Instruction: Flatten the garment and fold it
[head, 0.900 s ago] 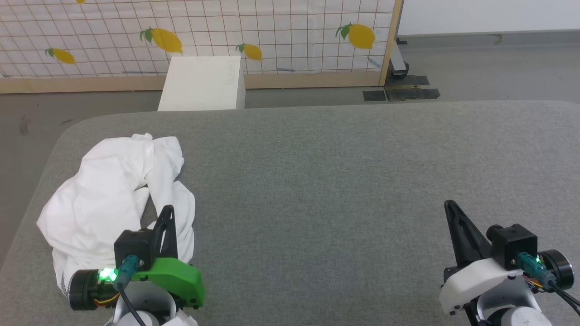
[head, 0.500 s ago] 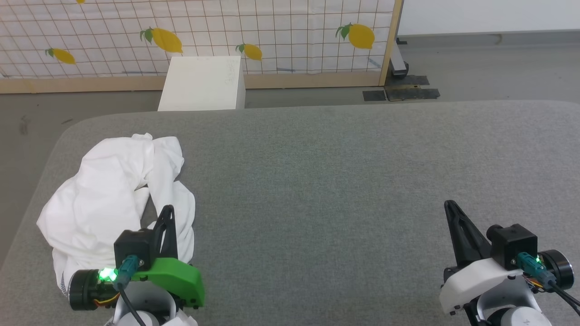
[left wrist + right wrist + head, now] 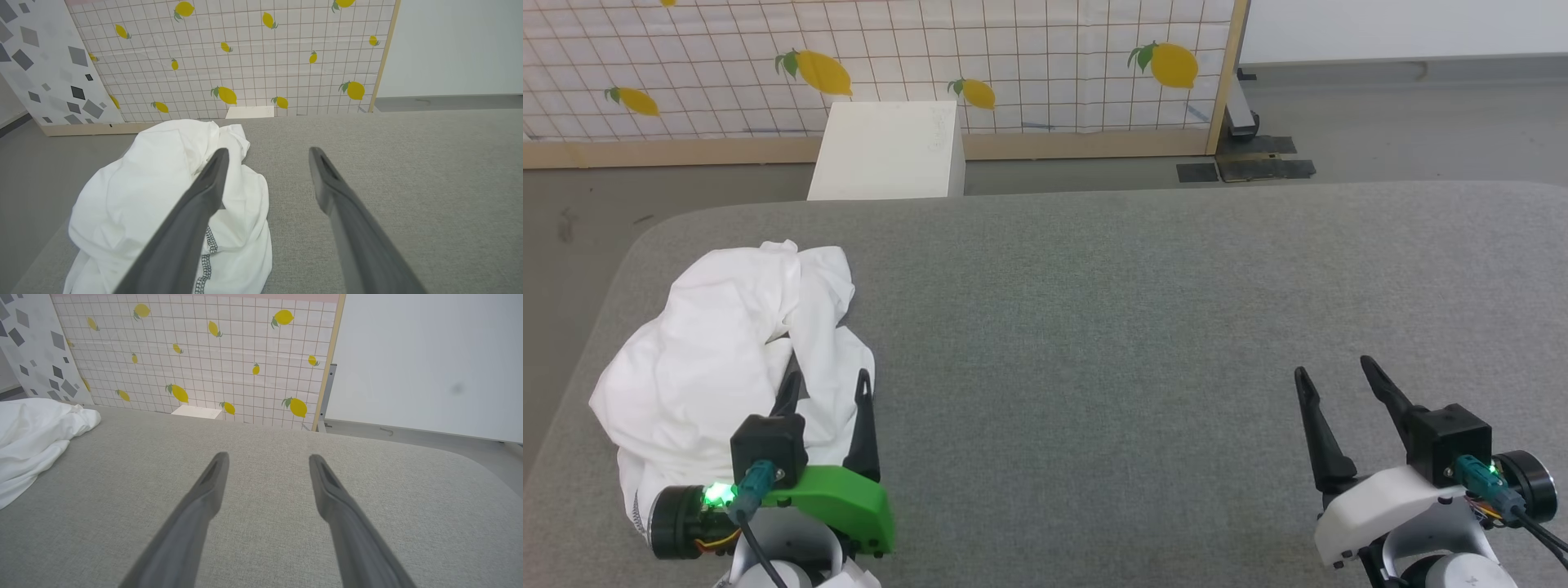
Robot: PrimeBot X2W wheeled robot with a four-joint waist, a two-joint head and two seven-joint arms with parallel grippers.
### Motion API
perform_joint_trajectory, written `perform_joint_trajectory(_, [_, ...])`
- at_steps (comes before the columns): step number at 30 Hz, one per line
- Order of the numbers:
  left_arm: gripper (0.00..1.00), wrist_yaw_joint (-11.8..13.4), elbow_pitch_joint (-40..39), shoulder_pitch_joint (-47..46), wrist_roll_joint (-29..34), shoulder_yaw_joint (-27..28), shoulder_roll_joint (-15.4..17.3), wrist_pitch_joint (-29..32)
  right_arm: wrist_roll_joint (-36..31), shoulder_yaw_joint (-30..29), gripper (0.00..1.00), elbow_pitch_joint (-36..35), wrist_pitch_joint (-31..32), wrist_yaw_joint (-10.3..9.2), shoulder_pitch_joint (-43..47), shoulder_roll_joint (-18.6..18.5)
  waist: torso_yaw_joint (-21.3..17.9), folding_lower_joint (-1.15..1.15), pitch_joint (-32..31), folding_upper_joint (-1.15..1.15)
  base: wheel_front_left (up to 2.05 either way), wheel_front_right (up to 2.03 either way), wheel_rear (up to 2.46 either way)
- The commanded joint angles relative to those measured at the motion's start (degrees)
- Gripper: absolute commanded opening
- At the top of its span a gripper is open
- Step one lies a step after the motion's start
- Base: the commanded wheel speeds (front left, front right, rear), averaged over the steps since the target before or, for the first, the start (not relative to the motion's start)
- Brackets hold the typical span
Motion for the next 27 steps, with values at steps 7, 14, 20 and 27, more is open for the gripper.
perform_joint_trajectory(7, [1.00, 0.6, 0.8, -0.5, -0.4, -1.1, 0.0, -1.0, 0.3, -0.2, 1.00, 0.1, -0.6, 0.03, -0.1, 0.0, 0.0, 0.00, 0.0, 0.00, 0.00, 0.00, 0.00])
perform_joint_trajectory(14, [1.00, 1.0, 1.6, -1.0, -0.9, -2.1, 0.0, -1.9, 0.4, -0.3, 1.00, 0.1, -1.0, 0.05, 0.0, 0.0, 0.3, 0.00, 0.0, 0.00, 0.00, 0.00, 0.00])
perform_joint_trajectory(20, [1.00, 1.4, 2.1, -1.4, -1.3, -2.7, 0.1, -2.6, 0.5, -0.5, 1.00, 0.1, -1.4, 0.07, 0.1, 0.0, 1.5, 0.00, 0.0, 0.00, 0.00, 0.00, 0.00])
perform_joint_trajectory(27, [1.00, 1.9, 2.6, -1.7, -1.9, -3.3, 0.4, -3.4, 0.8, -0.5, 1.00, 0.1, -1.8, 0.09, 0.2, 0.0, 4.2, 0.00, -0.1, 0.00, 0.00, 0.00, 0.00])
